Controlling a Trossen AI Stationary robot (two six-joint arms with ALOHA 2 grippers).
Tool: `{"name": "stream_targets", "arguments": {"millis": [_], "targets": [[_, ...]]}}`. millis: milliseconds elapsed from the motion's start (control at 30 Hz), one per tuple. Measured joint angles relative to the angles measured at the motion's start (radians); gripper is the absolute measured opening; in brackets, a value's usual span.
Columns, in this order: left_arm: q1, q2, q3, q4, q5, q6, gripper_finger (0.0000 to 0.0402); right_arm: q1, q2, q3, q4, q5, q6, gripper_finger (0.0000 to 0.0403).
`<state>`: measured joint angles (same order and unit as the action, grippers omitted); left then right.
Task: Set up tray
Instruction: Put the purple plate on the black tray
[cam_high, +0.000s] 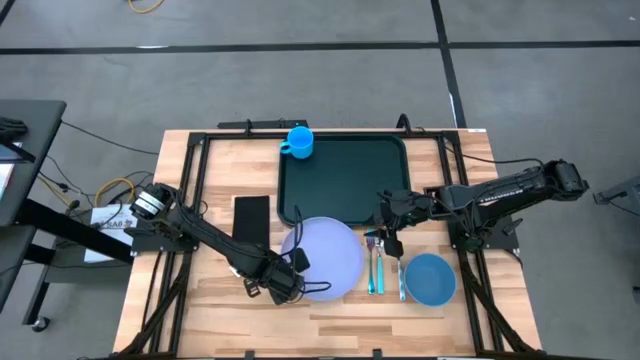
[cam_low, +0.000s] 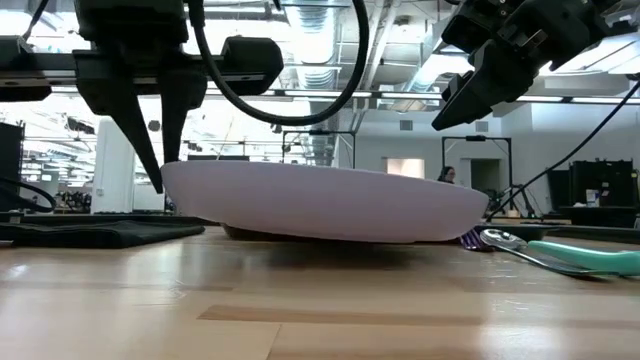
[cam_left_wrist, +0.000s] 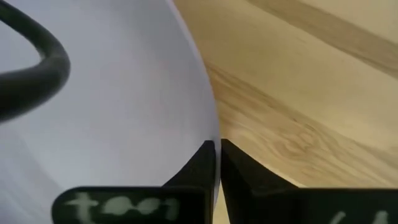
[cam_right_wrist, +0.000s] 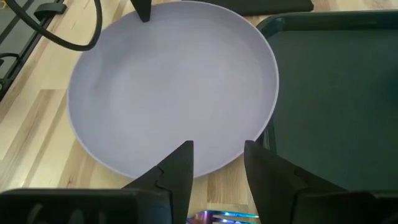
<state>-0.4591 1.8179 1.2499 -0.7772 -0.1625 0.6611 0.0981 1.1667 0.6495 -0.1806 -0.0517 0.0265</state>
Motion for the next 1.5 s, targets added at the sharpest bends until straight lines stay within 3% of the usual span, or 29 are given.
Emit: {"name": "stream_targets", "arguments": {"millis": [200, 533, 800, 967, 1167, 1500], "targets": [[0.016, -0.026, 0.0, -0.012, -0.003, -0.006, 0.0001, 0.0, 0.0, 0.0, 0.0, 0.0, 0.0, 0.0134], [0.113, -0.178, 0.0, -0.006, -0.056, -0.013, 0.0, 0.0, 0.0, 0.0, 0.002, 0.0, 0.0, 0.0134], [0.303, -0.196, -0.014, -0.003, 0.048, 0.072, 0.0, 0.0, 0.0, 0.0, 0.002, 0.001, 0.0, 0.0134], [0.44, -0.196, -0.084, 0.046, 0.05, 0.162, 0.0, 0.0, 0.0, 0.0, 0.0, -0.001, 0.025, 0.0134], [0.558, -0.196, -0.18, 0.22, 0.098, 0.26, 0.0, 0.0, 0.0, 0.0, -0.003, -0.001, 0.026, 0.0134], [0.62, -0.196, -0.254, 0.331, 0.125, 0.316, 0.0, 0.0, 0.0, 0.0, -0.006, 0.0, 0.026, 0.0134]]}}
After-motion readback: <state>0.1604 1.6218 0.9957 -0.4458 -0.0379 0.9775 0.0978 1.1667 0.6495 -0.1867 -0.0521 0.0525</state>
